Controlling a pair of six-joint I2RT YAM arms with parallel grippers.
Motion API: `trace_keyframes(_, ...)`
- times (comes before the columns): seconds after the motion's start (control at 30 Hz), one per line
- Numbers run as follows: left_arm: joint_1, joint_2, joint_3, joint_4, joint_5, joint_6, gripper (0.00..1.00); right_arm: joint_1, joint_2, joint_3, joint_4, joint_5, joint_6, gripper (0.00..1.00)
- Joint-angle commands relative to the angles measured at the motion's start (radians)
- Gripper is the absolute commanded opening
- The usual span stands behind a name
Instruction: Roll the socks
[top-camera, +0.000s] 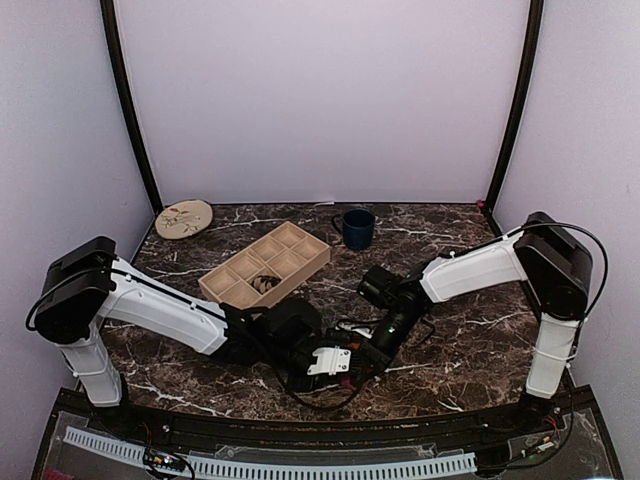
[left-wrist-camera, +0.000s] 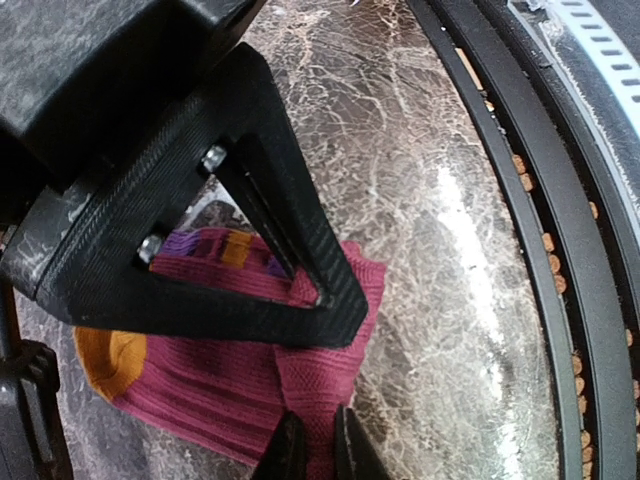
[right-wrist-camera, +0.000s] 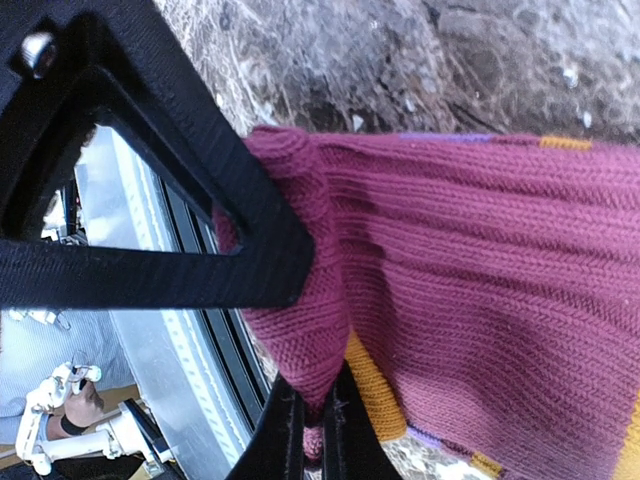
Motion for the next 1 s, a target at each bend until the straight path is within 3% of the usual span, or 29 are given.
trace_keyframes(0.0, 0.024, 0.019, 0.047, -0.125, 0.112, -0.013, 0.12, -0.007, -0.024, -0.025, 0.007, 0.002, 0.022, 0.0)
trace_keyframes(0.07, 0.033, 0.031, 0.069, -0.15, 0.142, -0.016, 0.08, -0.005, -0.031, -0.032, 0.016, 0.004, 0.036, 0.0)
trace_keyframes(0.2, 0.06, 0.062, 0.124, -0.225, 0.202, -0.023, 0.04, -0.007, -0.052, -0.049, 0.046, 0.014, 0.073, 0.22)
trace_keyframes(0.3, 0.075, 0.074, 0.144, -0.254, 0.225, -0.026, 0.04, -0.006, -0.065, -0.066, 0.075, 0.018, 0.107, 0.29)
trace_keyframes(0.97, 0.105, 0.054, 0.143, -0.263, 0.318, -0.052, 0.02, -0.048, -0.138, -0.236, 0.341, 0.052, 0.43, 0.35)
